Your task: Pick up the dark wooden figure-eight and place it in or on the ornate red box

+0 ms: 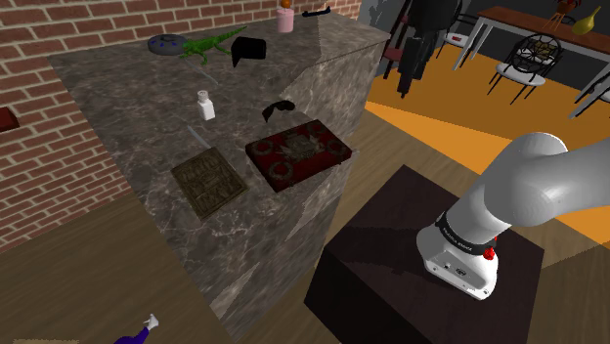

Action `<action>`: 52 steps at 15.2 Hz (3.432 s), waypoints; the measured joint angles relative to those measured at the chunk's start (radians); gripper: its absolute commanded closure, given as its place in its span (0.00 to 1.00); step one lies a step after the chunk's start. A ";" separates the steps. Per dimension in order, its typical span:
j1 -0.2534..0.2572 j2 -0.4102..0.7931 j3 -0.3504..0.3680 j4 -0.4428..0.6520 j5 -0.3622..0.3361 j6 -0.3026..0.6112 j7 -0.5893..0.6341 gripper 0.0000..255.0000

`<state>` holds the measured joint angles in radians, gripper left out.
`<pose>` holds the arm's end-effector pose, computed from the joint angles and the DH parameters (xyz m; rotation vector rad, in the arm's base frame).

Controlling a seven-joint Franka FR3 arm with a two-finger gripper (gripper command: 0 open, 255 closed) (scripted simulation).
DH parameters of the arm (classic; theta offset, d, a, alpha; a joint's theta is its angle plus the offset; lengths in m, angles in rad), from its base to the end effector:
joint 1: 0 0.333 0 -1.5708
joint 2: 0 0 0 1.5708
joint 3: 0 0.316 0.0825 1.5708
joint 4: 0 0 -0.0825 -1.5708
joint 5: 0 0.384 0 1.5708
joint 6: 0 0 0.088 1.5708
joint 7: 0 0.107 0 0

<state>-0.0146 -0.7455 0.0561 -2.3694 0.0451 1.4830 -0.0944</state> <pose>0.3059 0.0221 0.5644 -3.1163 -0.1858 0.2210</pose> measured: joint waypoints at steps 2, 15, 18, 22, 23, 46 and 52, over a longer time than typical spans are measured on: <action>0.000 0.005 -0.003 -0.009 -0.003 0.018 -0.008 0.00; -0.001 0.294 -0.084 -0.094 -0.047 0.536 -0.198 0.00; 0.004 0.390 -0.099 -0.079 -0.043 0.652 -0.242 0.00; 0.009 0.536 -0.122 -0.026 -0.026 0.790 -0.312 0.00; 0.013 0.568 -0.123 -0.007 -0.020 0.816 -0.325 0.00; -0.019 1.200 -0.085 0.429 0.163 1.172 -0.627 0.00; -0.019 1.204 -0.084 0.430 0.164 1.175 -0.627 0.00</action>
<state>-0.0332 0.4585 -0.0284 -1.9393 0.2088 2.6582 -0.7210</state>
